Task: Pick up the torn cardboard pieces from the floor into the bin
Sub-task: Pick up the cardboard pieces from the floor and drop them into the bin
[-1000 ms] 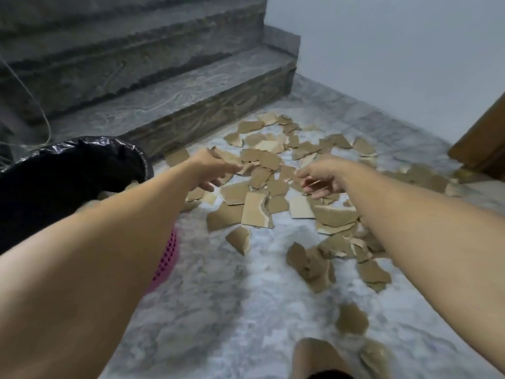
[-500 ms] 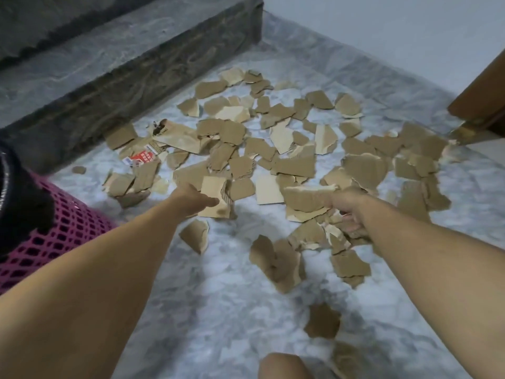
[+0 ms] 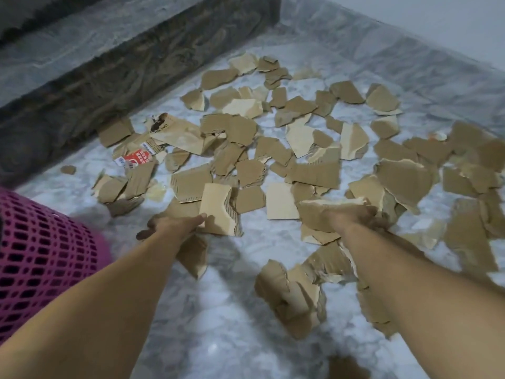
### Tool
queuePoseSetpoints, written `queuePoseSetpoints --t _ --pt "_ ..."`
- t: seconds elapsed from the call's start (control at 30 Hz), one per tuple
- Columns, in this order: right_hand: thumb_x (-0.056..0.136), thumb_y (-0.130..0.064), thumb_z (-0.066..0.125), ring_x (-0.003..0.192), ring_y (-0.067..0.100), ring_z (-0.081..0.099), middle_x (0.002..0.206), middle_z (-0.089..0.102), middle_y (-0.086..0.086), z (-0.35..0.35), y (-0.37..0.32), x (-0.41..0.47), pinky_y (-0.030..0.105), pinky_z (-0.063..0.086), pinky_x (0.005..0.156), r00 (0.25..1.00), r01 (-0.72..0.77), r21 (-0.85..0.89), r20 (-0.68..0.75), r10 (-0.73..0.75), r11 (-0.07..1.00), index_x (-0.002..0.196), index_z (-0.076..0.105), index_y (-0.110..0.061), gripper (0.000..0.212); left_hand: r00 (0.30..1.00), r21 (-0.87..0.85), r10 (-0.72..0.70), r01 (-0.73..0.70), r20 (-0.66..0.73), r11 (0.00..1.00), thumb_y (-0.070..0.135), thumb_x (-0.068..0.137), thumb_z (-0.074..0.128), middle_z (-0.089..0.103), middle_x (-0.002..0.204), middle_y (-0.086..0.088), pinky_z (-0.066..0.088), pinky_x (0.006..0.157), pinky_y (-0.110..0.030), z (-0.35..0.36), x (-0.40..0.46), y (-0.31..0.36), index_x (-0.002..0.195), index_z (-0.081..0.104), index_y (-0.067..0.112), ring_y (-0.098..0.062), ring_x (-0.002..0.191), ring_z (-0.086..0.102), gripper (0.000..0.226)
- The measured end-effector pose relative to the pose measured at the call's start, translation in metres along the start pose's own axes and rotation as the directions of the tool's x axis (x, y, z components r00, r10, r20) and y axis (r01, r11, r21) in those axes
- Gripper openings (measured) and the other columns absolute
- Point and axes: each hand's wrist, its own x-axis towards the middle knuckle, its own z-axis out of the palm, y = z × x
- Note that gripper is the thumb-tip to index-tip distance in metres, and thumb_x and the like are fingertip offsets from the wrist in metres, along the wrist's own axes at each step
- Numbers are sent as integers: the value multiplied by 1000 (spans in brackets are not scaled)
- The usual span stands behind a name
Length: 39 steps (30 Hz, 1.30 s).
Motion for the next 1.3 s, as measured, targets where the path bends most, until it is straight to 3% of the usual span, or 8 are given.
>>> queuePoseSetpoints --t 0.07,0.17,0.33,0.5,0.67,0.8,1.0,1.3 --pt "53 -38 93 128 36 45 145 38 19 9 -2 -1 37 43 100 997 52 18 -62 -50 999 147 23 -5 121 998 3 -20 19 66 1000 85 -1 72 45 128 -18 49 91 -52 -31 -42 24 131 44 21 -35 119 52 149" --pt "62 -24 92 131 32 45 144 41 16 19 -14 2 34 43 93 980 196 -69 48 -193 978 147 27 -7 108 999 59 18 -21 49 998 65 28 89 35 133 -25 40 105 -46 -91 -162 54 135 30 4 -38 128 36 136" --pt "64 -16 91 133 30 46 144 48 12 36 -43 4 35 43 107 921 341 -117 242 -306 933 152 22 -9 113 987 208 122 -141 103 968 64 42 86 38 134 -17 37 104 -39 -91 -159 74 142 32 7 -33 130 35 128" --pt "60 -21 91 125 31 51 138 51 11 53 -62 -7 35 50 94 866 442 -175 339 -368 880 150 22 -9 114 985 -33 153 -150 85 988 67 42 86 40 138 -17 40 108 -44 -87 -160 90 137 36 3 -34 131 40 124" --pt "59 -17 93 117 29 53 127 52 10 66 -65 -17 33 50 85 820 464 -113 431 -377 879 140 30 -6 104 971 -251 209 -174 120 952 55 32 92 64 110 -10 57 80 -36 -83 -164 95 118 50 5 -28 102 63 108" --pt "59 -11 92 107 28 58 113 57 6 71 -59 -21 34 50 73 800 450 -48 465 -379 892 127 46 -8 83 958 -170 247 -222 148 960 51 42 91 65 107 -11 55 74 -35 -77 -169 98 114 52 7 -28 101 62 93" --pt "65 -8 88 110 27 54 126 54 8 63 -63 -14 34 49 83 778 502 -95 485 -401 860 131 44 -10 79 946 9 321 -322 36 947 70 82 52 38 140 -17 32 106 -47 -76 -171 112 137 46 10 -34 134 31 82" --pt "74 -5 82 106 29 54 122 54 10 23 -83 5 34 51 71 864 448 -222 355 -356 866 140 39 -6 79 916 179 374 -396 143 901 49 63 83 36 129 -10 39 101 -37 -57 -196 117 128 45 8 -29 127 33 86"
